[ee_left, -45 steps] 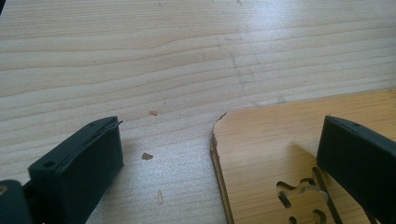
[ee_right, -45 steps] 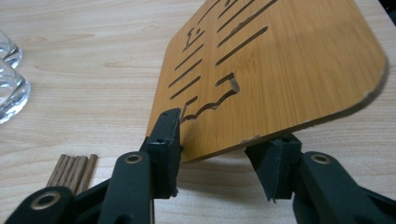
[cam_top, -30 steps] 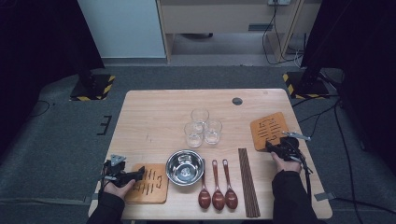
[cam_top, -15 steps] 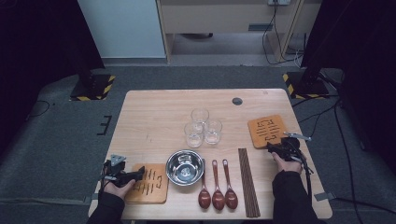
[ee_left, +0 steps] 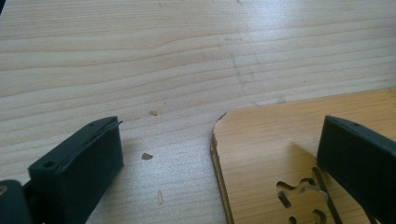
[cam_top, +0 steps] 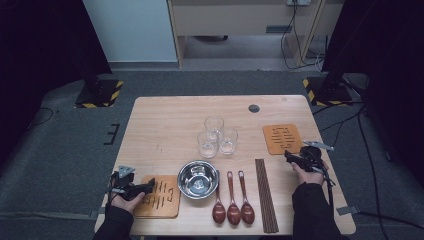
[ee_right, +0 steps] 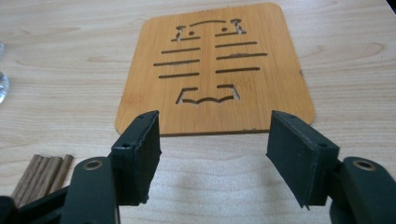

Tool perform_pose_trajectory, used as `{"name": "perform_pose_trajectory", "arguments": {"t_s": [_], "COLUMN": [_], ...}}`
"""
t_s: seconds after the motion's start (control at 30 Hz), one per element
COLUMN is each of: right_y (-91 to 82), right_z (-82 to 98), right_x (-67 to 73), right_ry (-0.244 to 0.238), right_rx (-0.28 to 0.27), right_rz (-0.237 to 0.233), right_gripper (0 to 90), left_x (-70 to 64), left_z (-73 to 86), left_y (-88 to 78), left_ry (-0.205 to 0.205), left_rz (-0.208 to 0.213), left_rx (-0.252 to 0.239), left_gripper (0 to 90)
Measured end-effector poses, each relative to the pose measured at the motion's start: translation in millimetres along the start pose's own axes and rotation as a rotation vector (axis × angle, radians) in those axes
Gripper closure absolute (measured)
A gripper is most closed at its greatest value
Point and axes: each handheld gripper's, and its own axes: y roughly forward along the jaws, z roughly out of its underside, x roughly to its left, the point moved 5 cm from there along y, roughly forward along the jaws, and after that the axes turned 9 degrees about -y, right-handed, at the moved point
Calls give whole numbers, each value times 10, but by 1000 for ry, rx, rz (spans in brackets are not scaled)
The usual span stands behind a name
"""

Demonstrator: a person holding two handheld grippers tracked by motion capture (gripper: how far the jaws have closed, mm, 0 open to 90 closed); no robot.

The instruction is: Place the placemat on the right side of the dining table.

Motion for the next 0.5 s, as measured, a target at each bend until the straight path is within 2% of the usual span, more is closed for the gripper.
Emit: {"name": "perform_pose_trajectory", "arguments": {"t_s": [0.13,0.2,0.27,0.33,0.5], "right_y": [-35,-50,-59,-70,-69], "right_z": [-80,-112,-130,-172,-256], "right_x": [-16,-25,-39,-53,-22], "right_ry": [-54,-62,-50,-70,-88], "right_rx": [-23,-36,-39,-35,-45], "right_rz": [7,3,-3,1,-7], "right_gripper": [323,323,324,321,281], "left_x": [1,1,1,1,3], "left_z": [0,0,0,0,-1], "left_y": [0,0,0,0,0], "left_ry": [1,0,0,0,1], "left_rz": [1,1,1,1,2], "left_rx": [0,0,0,0,0], "left_gripper": [0,0,0,0,0]}}
